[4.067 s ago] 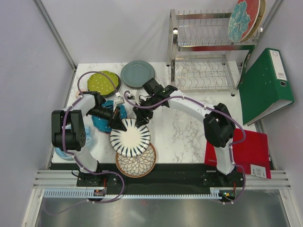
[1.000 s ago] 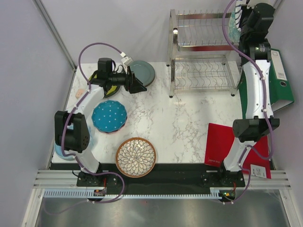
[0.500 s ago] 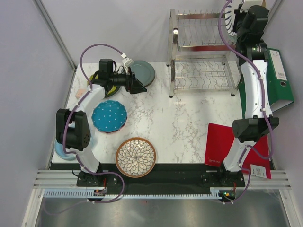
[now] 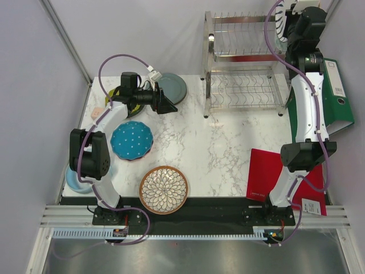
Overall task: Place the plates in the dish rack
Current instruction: Insert the plate into the dish rack.
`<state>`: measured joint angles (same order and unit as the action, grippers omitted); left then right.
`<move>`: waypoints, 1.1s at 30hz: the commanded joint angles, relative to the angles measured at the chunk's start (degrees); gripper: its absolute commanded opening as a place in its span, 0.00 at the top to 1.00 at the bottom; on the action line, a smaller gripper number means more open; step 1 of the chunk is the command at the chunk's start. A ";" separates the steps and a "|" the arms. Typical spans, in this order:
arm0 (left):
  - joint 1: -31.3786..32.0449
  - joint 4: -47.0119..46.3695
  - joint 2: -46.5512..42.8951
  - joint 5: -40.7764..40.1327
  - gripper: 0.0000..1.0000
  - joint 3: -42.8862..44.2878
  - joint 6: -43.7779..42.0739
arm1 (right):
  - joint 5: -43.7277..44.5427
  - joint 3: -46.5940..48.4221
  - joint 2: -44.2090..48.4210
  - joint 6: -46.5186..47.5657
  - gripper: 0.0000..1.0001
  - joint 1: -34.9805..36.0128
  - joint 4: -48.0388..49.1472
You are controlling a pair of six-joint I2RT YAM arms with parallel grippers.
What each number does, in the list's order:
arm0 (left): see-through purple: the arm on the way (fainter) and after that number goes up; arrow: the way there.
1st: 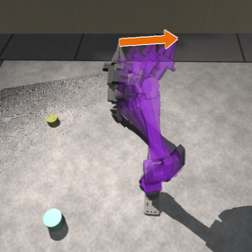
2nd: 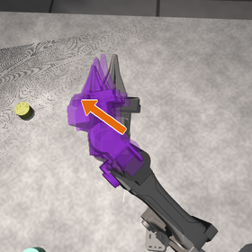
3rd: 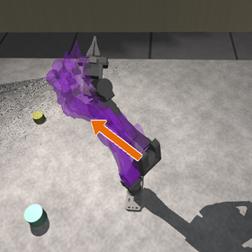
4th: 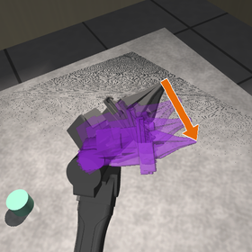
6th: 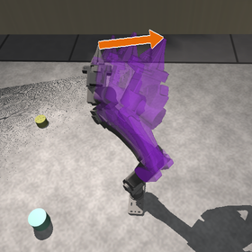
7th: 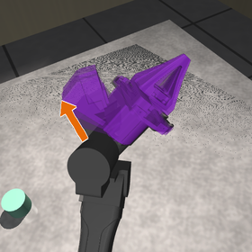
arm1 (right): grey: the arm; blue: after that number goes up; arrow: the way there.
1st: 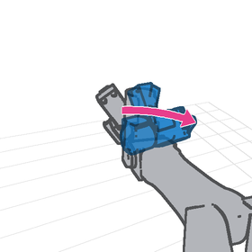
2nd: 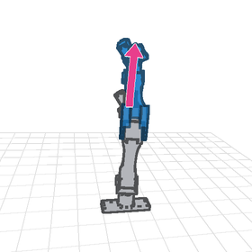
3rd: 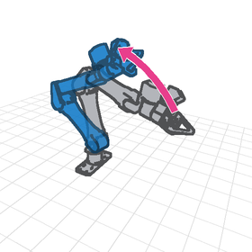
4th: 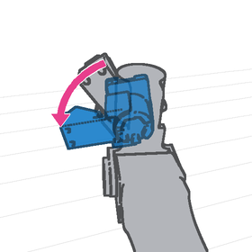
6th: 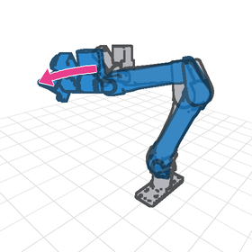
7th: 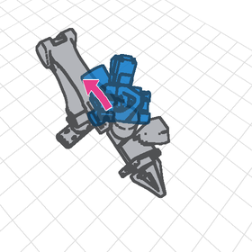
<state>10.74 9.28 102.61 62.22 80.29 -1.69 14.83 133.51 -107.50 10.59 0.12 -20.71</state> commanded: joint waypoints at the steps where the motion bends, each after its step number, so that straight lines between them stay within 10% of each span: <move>1: 0.33 -2.16 0.40 2.56 0.25 2.15 1.17 | 2.75 1.05 5.37 1.45 1.00 -1.53 11.65; 33: 0.42 -3.74 1.98 2.82 0.25 2.68 4.86 | 2.48 -3.88 3.97 1.54 1.00 -0.56 5.94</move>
<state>10.76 7.31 104.47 63.24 80.31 1.54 15.40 127.15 -105.73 12.05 -0.60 -22.31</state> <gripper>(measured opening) 0.755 0.212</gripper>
